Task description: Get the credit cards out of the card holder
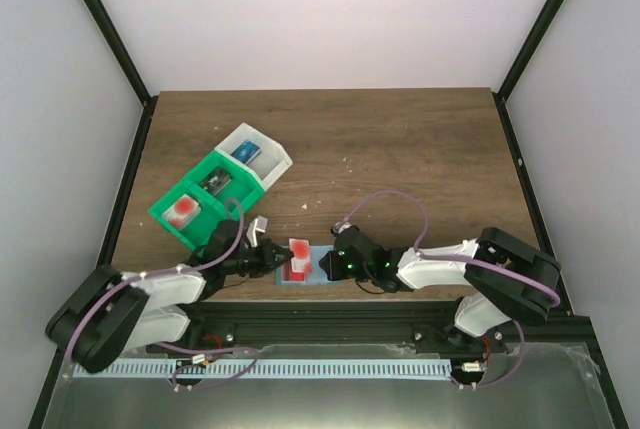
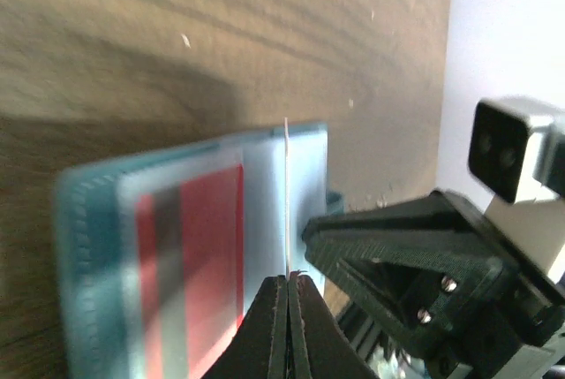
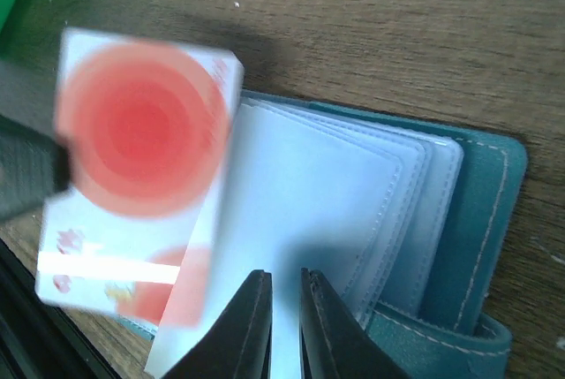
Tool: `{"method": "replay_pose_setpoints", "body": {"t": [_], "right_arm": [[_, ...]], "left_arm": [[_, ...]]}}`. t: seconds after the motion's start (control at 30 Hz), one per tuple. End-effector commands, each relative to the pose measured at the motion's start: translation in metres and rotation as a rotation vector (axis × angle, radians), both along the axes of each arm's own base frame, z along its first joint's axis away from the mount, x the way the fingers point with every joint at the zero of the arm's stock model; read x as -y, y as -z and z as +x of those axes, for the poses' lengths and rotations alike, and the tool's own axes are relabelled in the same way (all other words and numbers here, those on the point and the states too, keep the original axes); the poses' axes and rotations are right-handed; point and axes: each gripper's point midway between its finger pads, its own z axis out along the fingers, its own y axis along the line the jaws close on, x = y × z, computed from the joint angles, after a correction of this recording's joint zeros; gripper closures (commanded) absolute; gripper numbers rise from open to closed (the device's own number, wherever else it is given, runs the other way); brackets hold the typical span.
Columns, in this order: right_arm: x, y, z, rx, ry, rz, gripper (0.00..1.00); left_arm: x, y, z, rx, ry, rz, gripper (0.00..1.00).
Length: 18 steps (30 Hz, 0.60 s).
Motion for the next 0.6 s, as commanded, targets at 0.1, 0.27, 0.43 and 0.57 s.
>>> {"method": "replay_pose_setpoints", "body": {"t": [0.1,0.27,0.43,0.57], "right_arm": [[0.014,0.005,-0.011,-0.024,-0.044,-0.071,0.83],[0.008,-0.043,-0.008,0.08,-0.089,0.013,0.79],[0.016,-0.082,-0.008,0.158,-0.125,0.0,0.73],[0.023,-0.108,-0.014,0.183,-0.164,0.011,0.68]], "left_arm": [[-0.039,-0.014,0.016,0.098,-0.139,0.13,1.0],[-0.04,-0.043,0.016,0.2,-0.13,0.078,1.0],[-0.03,-0.06,0.007,0.251,-0.027,0.047,1.0],[-0.012,-0.076,-0.009,0.279,0.123,-0.052,1.0]]}}
